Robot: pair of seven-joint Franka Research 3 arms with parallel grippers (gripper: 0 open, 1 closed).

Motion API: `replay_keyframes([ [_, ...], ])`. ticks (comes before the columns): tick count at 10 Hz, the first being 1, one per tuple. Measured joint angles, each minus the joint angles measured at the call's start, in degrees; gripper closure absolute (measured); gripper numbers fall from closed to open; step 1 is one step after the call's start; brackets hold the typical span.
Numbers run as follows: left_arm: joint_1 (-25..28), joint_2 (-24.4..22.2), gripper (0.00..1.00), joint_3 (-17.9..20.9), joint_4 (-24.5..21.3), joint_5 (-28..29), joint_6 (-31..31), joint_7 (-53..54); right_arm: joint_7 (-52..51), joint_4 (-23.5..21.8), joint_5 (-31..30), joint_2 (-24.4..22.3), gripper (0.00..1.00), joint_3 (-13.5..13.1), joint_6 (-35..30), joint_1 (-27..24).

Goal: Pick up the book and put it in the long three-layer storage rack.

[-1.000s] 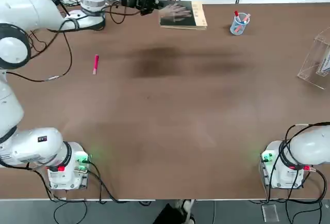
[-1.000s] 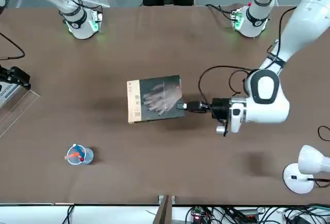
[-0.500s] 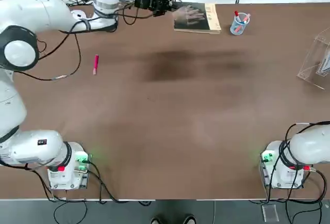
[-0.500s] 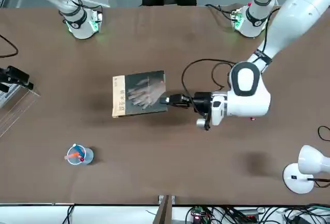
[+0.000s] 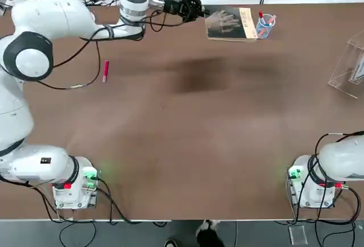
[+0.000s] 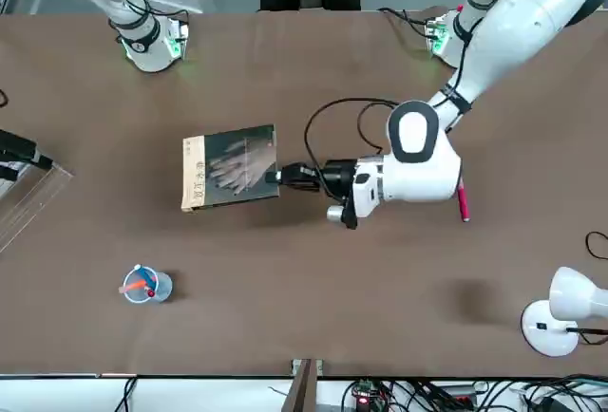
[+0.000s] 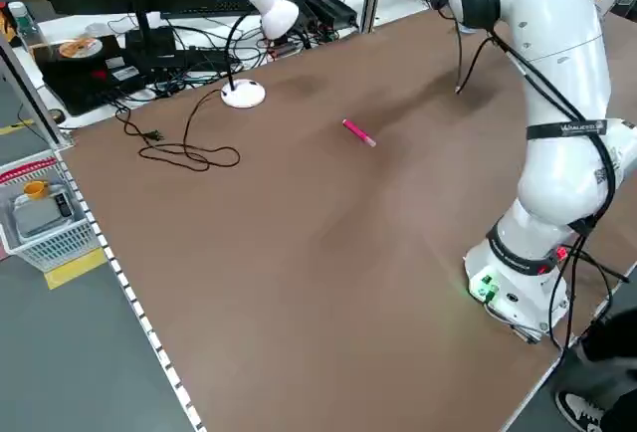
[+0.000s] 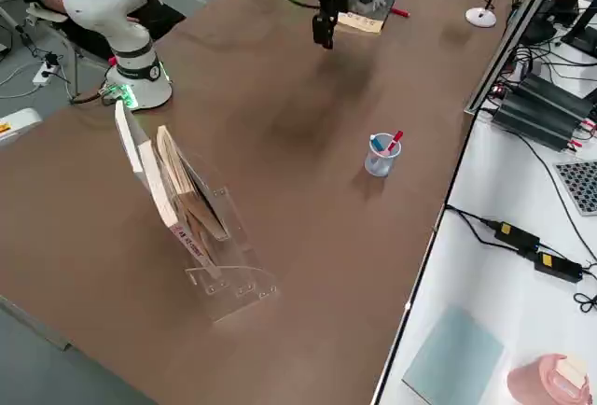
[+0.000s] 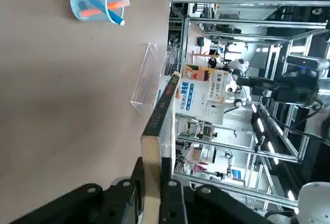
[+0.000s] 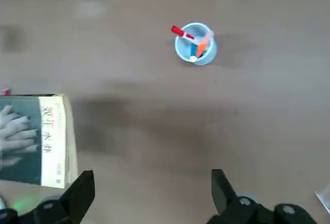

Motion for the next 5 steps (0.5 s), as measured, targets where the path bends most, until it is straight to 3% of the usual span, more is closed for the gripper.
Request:
replay_keyframes([
  [5, -2.2, 1.3, 1.00, 0.1, 2.4, -1.6, 1.3, 0.0, -11.1, -0.4, 13.6, 9.2, 0.00, 0.4, -0.7, -6.2],
])
